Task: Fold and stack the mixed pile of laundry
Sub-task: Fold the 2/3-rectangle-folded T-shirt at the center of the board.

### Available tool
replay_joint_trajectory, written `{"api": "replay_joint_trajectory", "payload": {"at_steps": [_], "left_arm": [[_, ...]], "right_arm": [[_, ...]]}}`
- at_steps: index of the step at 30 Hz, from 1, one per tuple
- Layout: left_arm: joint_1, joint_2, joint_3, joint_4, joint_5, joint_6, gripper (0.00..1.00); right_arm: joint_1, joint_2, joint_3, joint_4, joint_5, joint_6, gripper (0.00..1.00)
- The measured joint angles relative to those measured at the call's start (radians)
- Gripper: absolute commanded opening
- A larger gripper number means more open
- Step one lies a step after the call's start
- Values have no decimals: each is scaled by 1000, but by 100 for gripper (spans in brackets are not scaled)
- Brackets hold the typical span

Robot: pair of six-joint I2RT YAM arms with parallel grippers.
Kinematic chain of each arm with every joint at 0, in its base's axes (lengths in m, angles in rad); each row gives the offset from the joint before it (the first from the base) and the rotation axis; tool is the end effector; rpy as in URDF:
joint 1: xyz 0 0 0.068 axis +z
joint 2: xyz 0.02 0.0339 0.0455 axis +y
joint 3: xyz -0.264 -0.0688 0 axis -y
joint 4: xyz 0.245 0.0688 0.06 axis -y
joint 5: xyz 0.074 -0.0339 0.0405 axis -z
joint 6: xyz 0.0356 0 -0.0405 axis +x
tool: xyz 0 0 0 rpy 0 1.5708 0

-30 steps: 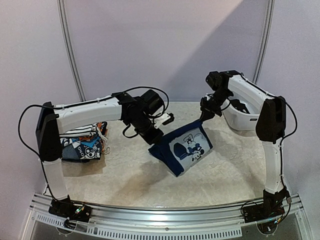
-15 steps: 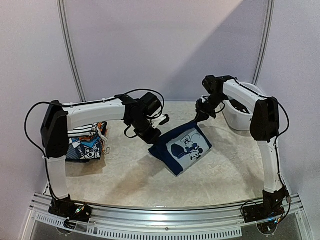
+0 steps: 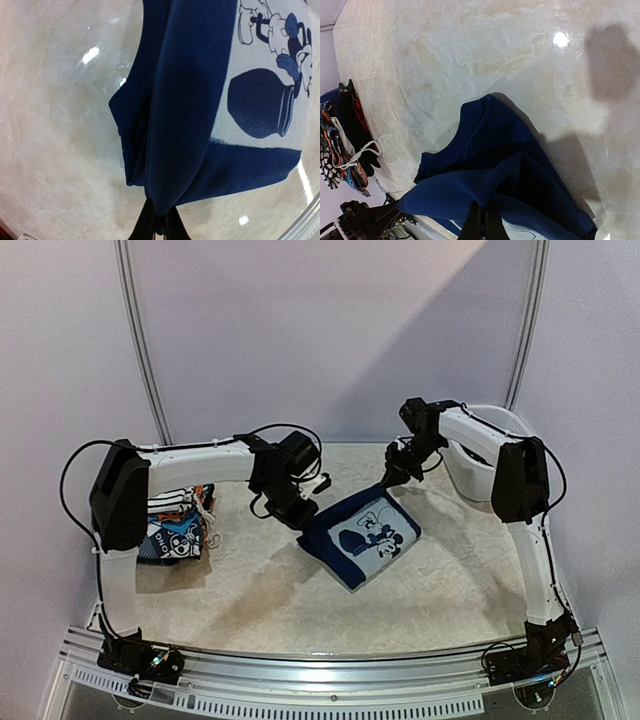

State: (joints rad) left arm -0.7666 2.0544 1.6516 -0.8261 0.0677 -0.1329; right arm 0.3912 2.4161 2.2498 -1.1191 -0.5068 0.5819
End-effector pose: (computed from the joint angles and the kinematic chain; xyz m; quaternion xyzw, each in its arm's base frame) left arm 0.3069 -0.2989 0.2032 0.3123 0.9340 -0.1039 0.1386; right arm 0.4544 0.2061 0.2064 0.0557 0.9573 0.2837 0.0057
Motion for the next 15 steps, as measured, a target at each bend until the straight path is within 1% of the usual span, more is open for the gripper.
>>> {"api": "replay_joint_trajectory", "payload": {"at_steps": [9, 11, 12, 14, 15], "left_arm": [[17, 14, -7, 7, 0, -31, 0], [19, 23, -8, 9, 0, -39, 0], [20, 26, -9, 11, 0, -41, 0], [21, 30, -14, 14, 0, -48, 0], [22, 33, -16, 14, 0, -52, 0]], "right_arm": [[0, 42, 21, 35, -25, 0, 0], [0, 52, 21, 46, -29, 0, 1], [0, 56, 21, 53, -32, 1, 4], [0, 61, 21, 67, -42, 3, 14], [0, 62, 21, 77, -50, 3, 17]]}}
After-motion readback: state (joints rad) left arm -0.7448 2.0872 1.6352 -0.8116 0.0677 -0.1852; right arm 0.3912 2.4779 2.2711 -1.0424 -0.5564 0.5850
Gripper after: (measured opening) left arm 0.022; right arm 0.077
